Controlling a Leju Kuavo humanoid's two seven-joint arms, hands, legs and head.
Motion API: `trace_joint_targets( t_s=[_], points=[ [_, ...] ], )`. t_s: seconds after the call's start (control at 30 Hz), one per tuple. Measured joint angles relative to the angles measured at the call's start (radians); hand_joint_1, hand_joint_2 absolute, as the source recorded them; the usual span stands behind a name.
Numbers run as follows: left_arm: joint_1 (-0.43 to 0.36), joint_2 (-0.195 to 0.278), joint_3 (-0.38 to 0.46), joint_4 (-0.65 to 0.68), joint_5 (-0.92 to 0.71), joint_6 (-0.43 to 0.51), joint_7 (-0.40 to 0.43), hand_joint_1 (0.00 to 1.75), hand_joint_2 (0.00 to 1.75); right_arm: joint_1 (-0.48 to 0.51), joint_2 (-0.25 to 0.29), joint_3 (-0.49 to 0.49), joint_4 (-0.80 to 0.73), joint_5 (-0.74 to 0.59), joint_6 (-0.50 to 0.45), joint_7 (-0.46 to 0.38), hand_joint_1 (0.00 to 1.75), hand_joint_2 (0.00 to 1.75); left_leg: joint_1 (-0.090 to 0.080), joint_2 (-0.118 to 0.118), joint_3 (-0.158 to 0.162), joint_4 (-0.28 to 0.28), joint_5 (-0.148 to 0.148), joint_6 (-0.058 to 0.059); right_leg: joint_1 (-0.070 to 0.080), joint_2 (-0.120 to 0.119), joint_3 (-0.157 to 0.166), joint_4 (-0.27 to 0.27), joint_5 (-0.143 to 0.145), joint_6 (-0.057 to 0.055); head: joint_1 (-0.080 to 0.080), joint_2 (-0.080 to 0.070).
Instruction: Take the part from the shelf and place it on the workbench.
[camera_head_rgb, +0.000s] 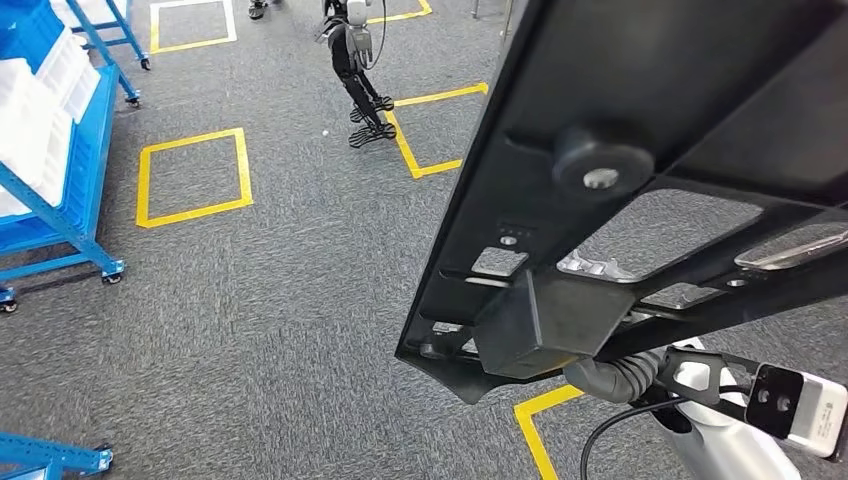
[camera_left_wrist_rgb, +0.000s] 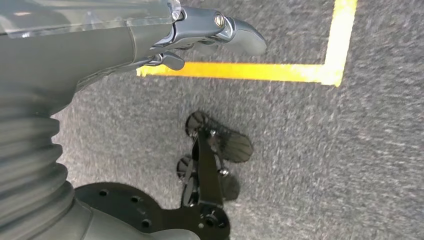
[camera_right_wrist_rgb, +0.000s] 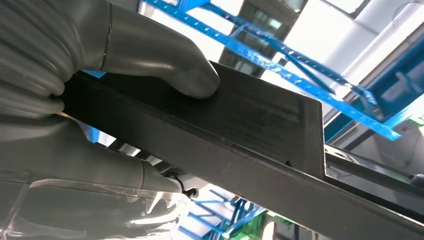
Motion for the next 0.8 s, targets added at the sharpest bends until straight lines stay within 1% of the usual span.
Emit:
trace_joint_targets(
  t_s=[0.03, 0.07, 0.1, 0.13, 0.17, 0.2, 0.23, 0.27, 0.3, 0.33, 0.37, 0.4, 0.43, 0.47, 0.5, 0.53, 0.57, 0.6, 0.63, 0.67, 0.7, 0.73, 0.77, 0.8],
  points=[
    [0.001, 0.0, 0.0, 0.0, -0.002, 0.0, 0.0, 0.0, 1.75, 0.007, 0.002, 0.0, -0.002, 0.013, -0.002, -0.001, 1.75, 1.75, 0.0, 0.011, 0.001, -0.003, 0.001, 0.004, 0.0, -0.026, -0.026, 0.056, -0.031, 0.002, 0.002, 0.0],
    [0.002, 0.0, 0.0, 0.0, -0.003, -0.001, 0.001, 0.0, 1.75, 0.015, 0.006, 0.0, -0.003, 0.027, -0.001, -0.002, 1.75, 1.75, -0.002, 0.021, 0.001, -0.004, 0.001, 0.006, -0.001, -0.044, -0.06, 0.125, -0.065, 0.004, 0.004, 0.0],
    [0.003, 0.0, 0.0, 0.0, -0.004, -0.002, 0.001, 0.0, 1.75, 0.024, 0.011, 0.0, -0.004, 0.039, 0.003, -0.002, 1.75, 1.75, -0.003, 0.031, 0.0, -0.003, 0.001, 0.006, -0.003, -0.054, -0.091, 0.19, -0.09, 0.007, 0.004, 0.0],
    [0.003, 0.0, 0.0, 0.0, -0.005, -0.003, 0.002, 0.0, 1.75, 0.033, 0.018, 0.0, -0.004, 0.049, 0.008, -0.002, 1.75, 1.75, -0.004, 0.041, -0.001, -0.003, -0.001, 0.006, -0.006, -0.059, -0.111, 0.231, -0.101, 0.009, 0.004, 0.0],
    [0.003, 0.0, 0.0, 0.0, -0.006, -0.004, 0.002, 0.0, 1.75, 0.04, 0.024, 0.0, -0.004, 0.057, 0.012, -0.002, 1.75, 1.75, -0.004, 0.051, -0.001, -0.002, -0.002, 0.005, -0.007, -0.062, -0.11, 0.232, -0.092, 0.01, 0.004, 0.0],
    [0.002, -0.001, 0.0, 0.0, -0.006, -0.006, 0.002, 0.0, 1.75, 0.043, 0.03, -0.001, -0.004, 0.063, 0.016, -0.002, 1.75, 1.75, -0.004, 0.06, -0.001, 0.0, -0.004, 0.004, -0.008, -0.067, -0.088, 0.191, -0.066, 0.011, 0.004, 0.0],
    [0.001, -0.002, 0.0, 0.0, -0.007, -0.006, 0.002, 0.0, 1.75, 0.045, 0.037, -0.001, -0.004, 0.067, 0.018, -0.002, 1.75, 1.75, -0.004, 0.069, 0.001, 0.001, -0.006, 0.001, -0.008, -0.077, -0.047, 0.117, -0.032, 0.01, 0.004, 0.0],
    [0.0, -0.002, 0.0, 0.0, -0.007, -0.007, 0.002, 0.0, 1.75, 0.045, 0.042, -0.001, -0.005, 0.07, 0.019, -0.002, 1.75, 1.75, -0.006, 0.077, 0.003, 0.001, -0.008, -0.002, -0.006, -0.093, -0.007, 0.045, -0.008, 0.007, 0.004, 0.0],
    [-0.001, -0.003, 0.0, 0.0, -0.007, -0.007, 0.002, 0.0, 1.75, 0.043, 0.047, -0.001, -0.005, 0.071, 0.02, -0.002, 1.75, 1.75, -0.007, 0.083, 0.004, 0.003, -0.011, -0.007, -0.003, -0.106, 0.023, -0.012, 0.009, 0.003, 0.004, 0.0],
    [-0.002, -0.003, 0.0, 0.0, -0.007, -0.007, 0.002, 0.0, 1.75, 0.041, 0.052, -0.001, -0.006, 0.071, 0.021, -0.002, 1.75, 1.75, -0.009, 0.089, 0.006, 0.003, -0.013, -0.012, 0.0, -0.113, 0.039, -0.045, 0.016, -0.002, 0.004, 0.0],
    [-0.003, -0.003, 0.001, 0.0, -0.007, -0.007, 0.002, 0.0, 1.75, 0.038, 0.056, -0.001, -0.006, 0.069, 0.023, -0.001, 1.75, 1.75, -0.01, 0.095, 0.008, 0.003, -0.014, -0.018, 0.004, -0.113, 0.04, -0.05, 0.013, -0.008, 0.004, 0.0],
    [-0.004, -0.003, 0.001, 0.0, -0.007, -0.006, 0.003, 0.0, 1.75, 0.034, 0.058, -0.001, -0.006, 0.066, 0.024, 0.002, 1.75, 1.75, -0.01, 0.101, 0.01, 0.002, -0.015, -0.024, 0.005, -0.104, 0.039, -0.052, 0.015, -0.012, 0.005, 0.0],
    [-0.006, -0.004, 0.001, 0.0, -0.008, -0.006, 0.004, 0.0, 1.75, 0.03, 0.059, -0.001, -0.007, 0.061, 0.025, 0.006, 1.75, 1.75, -0.009, 0.104, 0.012, 0.002, -0.017, -0.031, 0.004, -0.096, 0.04, -0.054, 0.017, -0.018, 0.004, 0.0],
    [-0.008, -0.004, 0.001, 0.0, -0.008, -0.006, 0.005, 0.0, 1.75, 0.026, 0.061, -0.001, -0.009, 0.056, 0.026, 0.009, 1.75, 1.75, -0.008, 0.098, 0.011, 0.01, -0.026, -0.036, 0.002, -0.09, 0.043, -0.058, 0.019, -0.024, 0.004, 0.0],
    [-0.008, -0.004, 0.002, 0.0, -0.008, -0.006, 0.007, 0.0, 1.75, 0.02, 0.062, -0.001, -0.011, 0.051, 0.026, 0.013, 1.75, 1.75, -0.006, 0.086, 0.002, 0.035, -0.044, -0.041, -0.001, -0.083, 0.046, -0.062, 0.021, -0.03, 0.003, 0.0],
    [-0.008, -0.004, 0.002, 0.0, -0.009, -0.005, 0.009, 0.0, 1.75, 0.015, 0.063, -0.001, -0.013, 0.047, 0.027, 0.015, 1.75, 1.75, -0.004, 0.068, -0.019, 0.083, -0.072, -0.044, -0.003, -0.077, 0.049, -0.066, 0.023, -0.035, 0.002, 0.0],
    [-0.008, -0.004, 0.003, 0.0, -0.009, -0.003, 0.011, 0.0, 1.75, 0.011, 0.065, 0.0, -0.014, 0.043, 0.028, 0.017, 1.75, 1.75, -0.003, 0.051, -0.051, 0.153, -0.107, -0.046, -0.001, -0.069, 0.049, -0.066, 0.023, -0.039, 0.002, 0.0],
    [-0.006, -0.004, 0.004, 0.0, -0.009, -0.002, 0.013, 0.0, 1.75, 0.008, 0.065, 0.001, -0.014, 0.042, 0.029, 0.019, 1.75, 1.75, -0.003, 0.041, -0.088, 0.228, -0.138, -0.047, 0.001, -0.061, 0.049, -0.065, 0.023, -0.041, 0.001, 0.0],
    [-0.005, -0.004, 0.006, 0.0, -0.009, 0.0, 0.015, 0.0, 1.75, 0.008, 0.066, 0.001, -0.014, 0.04, 0.029, 0.021, 1.75, 1.75, -0.003, 0.036, -0.118, 0.287, -0.155, -0.047, 0.003, -0.051, 0.049, -0.064, 0.023, -0.042, 0.0, 0.0],
    [-0.003, -0.004, 0.007, 0.0, -0.008, 0.001, 0.017, 0.0, 1.75, 0.008, 0.066, 0.002, -0.014, 0.039, 0.03, 0.022, 1.75, 1.75, -0.003, 0.034, -0.133, 0.311, -0.152, -0.046, 0.005, -0.04, 0.049, -0.063, 0.022, -0.043, 0.0, 0.0],
    [-0.002, -0.004, 0.008, 0.0, -0.008, 0.002, 0.017, 0.0, 1.75, 0.008, 0.066, 0.003, -0.014, 0.038, 0.029, 0.022, 1.75, 1.75, -0.003, 0.033, -0.126, 0.289, -0.127, -0.043, 0.006, -0.029, 0.049, -0.061, 0.022, -0.043, 0.0, 0.0],
    [-0.002, -0.004, 0.008, 0.0, -0.008, 0.002, 0.017, 0.0, 1.75, 0.007, 0.066, 0.003, -0.014, 0.037, 0.029, 0.023, 1.75, 1.75, -0.003, 0.028, -0.101, 0.229, -0.088, -0.039, 0.007, -0.018, 0.05, -0.059, 0.021, -0.043, 0.0, 0.0],
    [-0.002, -0.004, 0.009, 0.0, -0.008, 0.003, 0.017, 0.0, 1.75, 0.005, 0.066, 0.003, -0.014, 0.037, 0.029, 0.023, 1.75, 1.75, -0.003, 0.015, -0.068, 0.151, -0.051, -0.034, 0.007, -0.008, 0.05, -0.057, 0.02, -0.041, 0.0, 0.0],
    [-0.002, -0.004, 0.011, 0.0, -0.008, 0.003, 0.017, 0.0, 1.75, 0.003, 0.066, 0.003, -0.014, 0.036, 0.03, 0.023, 1.75, 1.75, -0.003, -0.003, -0.037, 0.082, -0.024, -0.03, 0.007, 0.002, 0.049, -0.055, 0.019, -0.038, 0.001, 0.0]
  ],
)
